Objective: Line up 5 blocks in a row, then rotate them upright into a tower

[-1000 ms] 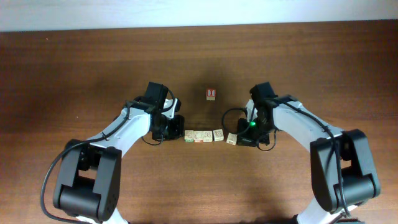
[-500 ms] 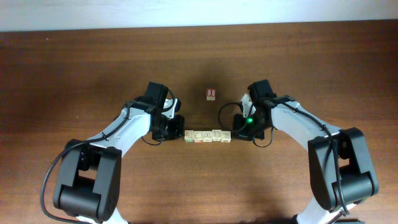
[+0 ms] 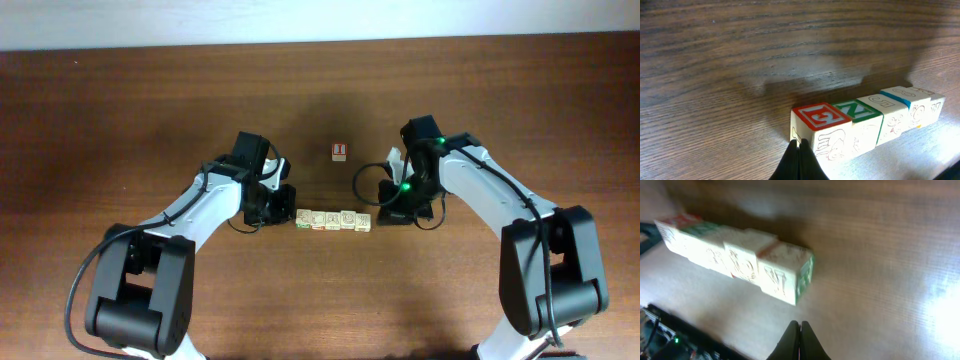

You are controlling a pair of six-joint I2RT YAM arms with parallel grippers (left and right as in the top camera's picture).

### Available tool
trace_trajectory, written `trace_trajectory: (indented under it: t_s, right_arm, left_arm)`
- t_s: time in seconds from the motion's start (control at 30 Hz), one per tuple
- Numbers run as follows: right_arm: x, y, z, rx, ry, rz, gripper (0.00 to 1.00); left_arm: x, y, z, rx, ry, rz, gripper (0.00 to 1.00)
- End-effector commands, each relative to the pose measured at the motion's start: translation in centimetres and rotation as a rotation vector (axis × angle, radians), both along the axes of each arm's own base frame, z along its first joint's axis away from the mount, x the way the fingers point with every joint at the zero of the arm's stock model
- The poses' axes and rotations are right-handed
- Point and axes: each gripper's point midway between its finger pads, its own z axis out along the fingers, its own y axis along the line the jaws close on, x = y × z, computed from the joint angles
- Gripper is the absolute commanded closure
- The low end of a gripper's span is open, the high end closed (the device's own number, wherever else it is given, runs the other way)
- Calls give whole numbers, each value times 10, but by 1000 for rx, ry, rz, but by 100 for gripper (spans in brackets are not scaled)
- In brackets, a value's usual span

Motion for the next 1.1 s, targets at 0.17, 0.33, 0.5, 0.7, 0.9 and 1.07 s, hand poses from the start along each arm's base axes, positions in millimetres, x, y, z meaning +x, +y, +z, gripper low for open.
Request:
trace_trajectory:
  t_s: [0.17,0.33,0.5,0.7,0.9,1.07]
  right_arm:
    - [-23,11,-21,-155,19,32,96]
    - [-7,15,-26,-145,-41,18,96]
    - [-17,19,-23,-114,8,20,96]
    - [-5,10,-17,-102,-14,-22,96]
    - [29,-14,14,200,-138,-24,96]
    - [20,4,-15,265,-105,-5,96]
  left_arm:
    - [-4,-4,-3,-14,21,-3,100]
    - [-4,-4,-3,-14,21,-3,100]
    - [-4,-3,-3,-13,21,-3,100]
    - [-4,-3,-3,-13,21,-3,100]
    - [-4,-4,-3,-13,20,-3,100]
    - [-4,-4,-3,-14,21,-3,100]
